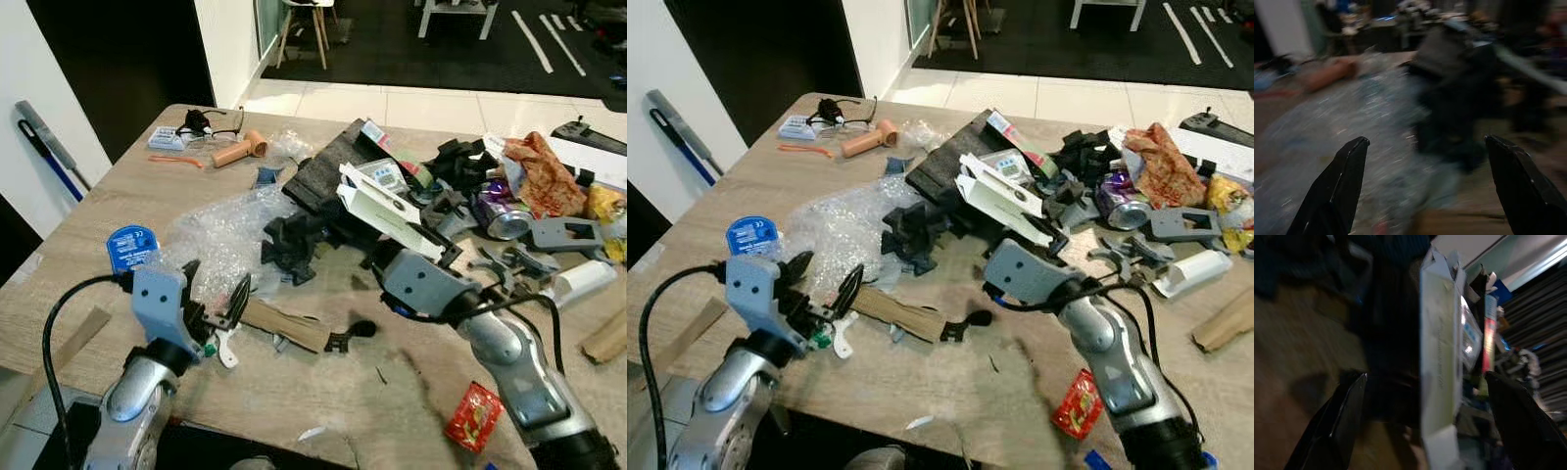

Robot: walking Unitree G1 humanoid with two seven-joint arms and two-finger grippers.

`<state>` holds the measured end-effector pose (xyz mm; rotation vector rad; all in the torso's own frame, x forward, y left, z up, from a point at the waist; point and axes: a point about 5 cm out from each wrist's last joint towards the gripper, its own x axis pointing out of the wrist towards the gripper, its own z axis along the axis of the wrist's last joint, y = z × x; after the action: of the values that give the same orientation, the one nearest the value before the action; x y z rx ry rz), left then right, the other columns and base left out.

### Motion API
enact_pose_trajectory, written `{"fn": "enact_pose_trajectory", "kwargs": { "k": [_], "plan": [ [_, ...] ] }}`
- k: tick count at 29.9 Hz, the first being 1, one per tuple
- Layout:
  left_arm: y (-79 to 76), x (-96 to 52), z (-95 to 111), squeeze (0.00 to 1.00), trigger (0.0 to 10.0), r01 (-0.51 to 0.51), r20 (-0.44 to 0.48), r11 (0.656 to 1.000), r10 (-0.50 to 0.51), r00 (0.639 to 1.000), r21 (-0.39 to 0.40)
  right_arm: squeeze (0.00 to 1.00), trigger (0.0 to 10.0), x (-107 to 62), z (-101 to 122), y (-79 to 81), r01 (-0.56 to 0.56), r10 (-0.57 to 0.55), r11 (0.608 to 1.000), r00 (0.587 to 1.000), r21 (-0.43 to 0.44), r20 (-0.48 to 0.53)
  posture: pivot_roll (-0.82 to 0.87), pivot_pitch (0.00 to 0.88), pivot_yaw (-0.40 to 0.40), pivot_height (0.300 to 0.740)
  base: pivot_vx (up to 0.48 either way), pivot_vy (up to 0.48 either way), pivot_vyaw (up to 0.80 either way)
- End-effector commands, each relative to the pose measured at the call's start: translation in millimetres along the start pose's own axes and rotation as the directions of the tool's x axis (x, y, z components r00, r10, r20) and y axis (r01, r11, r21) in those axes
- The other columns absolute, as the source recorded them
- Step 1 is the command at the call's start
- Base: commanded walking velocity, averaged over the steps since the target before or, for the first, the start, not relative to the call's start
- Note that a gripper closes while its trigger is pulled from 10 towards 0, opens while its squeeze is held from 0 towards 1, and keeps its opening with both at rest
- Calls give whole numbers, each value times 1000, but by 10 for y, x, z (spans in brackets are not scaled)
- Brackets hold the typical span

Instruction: Picking trash to rubbish bin

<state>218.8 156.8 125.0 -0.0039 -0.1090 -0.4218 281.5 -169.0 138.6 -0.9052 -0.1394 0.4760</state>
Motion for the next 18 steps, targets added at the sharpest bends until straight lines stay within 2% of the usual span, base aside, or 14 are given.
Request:
{"fn": "enact_pose_trajectory", "kwargs": {
  "k": [1, 5, 8, 10, 18],
  "plan": [
    [-29, -23, -1, 0, 10000, 52, -21, 999, -51, 998, 14, 0, 10000, 25, -31, 37, -15, 15, 1000, 1000, -21, -5, -157, 53, 38, 740, 0, 0, 0],
    [-74, -51, 27, 0, 10000, 107, -24, 994, -107, 994, 19, 0, 10000, 48, -104, 12, -11, 10, 998, 1000, -55, -25, -146, 64, 41, 740, 0, 0, 0],
    [-138, -164, 103, 0, 10000, 210, -26, 977, -209, 978, 27, 0, 10000, 107, -187, -31, -2, -1, 997, 999, -77, -37, -118, 82, 45, 740, 0, 0, 0],
    [-138, -164, 103, 0, 10000, 210, -26, 977, -209, 978, 27, 0, 10000, 107, -187, -31, -2, -1, 997, 999, -77, -37, -118, 82, 45, 740, 0, 0, 0],
    [-240, -342, 218, 0, 10000, 338, -40, 941, -338, 940, 2, 0, 10000, 224, -216, -103, 31, -32, 994, 999, -107, -7, -56, 115, 64, 740, 0, 0, 0]
  ]
}}
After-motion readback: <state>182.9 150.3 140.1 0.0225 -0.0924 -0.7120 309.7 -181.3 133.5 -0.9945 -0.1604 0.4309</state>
